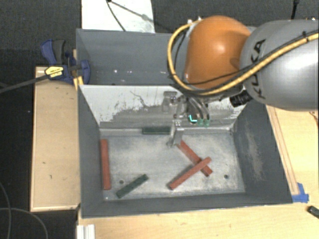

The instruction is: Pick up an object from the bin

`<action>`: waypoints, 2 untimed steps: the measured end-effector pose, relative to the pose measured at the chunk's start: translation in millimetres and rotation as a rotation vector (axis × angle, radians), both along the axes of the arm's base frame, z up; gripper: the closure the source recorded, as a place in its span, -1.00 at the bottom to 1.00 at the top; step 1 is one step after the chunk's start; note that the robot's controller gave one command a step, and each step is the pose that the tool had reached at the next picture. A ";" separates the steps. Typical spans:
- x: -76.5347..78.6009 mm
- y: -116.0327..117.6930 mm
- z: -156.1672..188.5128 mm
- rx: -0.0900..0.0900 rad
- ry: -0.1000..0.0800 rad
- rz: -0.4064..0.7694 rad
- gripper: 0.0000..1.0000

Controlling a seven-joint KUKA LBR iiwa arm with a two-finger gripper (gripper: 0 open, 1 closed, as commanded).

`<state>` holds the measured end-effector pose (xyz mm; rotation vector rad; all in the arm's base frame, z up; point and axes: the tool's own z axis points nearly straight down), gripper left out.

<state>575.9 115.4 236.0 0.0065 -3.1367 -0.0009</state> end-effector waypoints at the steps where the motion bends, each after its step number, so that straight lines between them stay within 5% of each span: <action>1: -34.7 -26.2 -144.4 0.000 0.000 0.269 -1.00; 2: -34.7 -111.7 -165.3 -0.001 -0.005 0.490 -1.00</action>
Offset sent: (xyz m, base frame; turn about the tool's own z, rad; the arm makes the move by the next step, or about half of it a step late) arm -0.0332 -0.0255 -0.1417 -0.2701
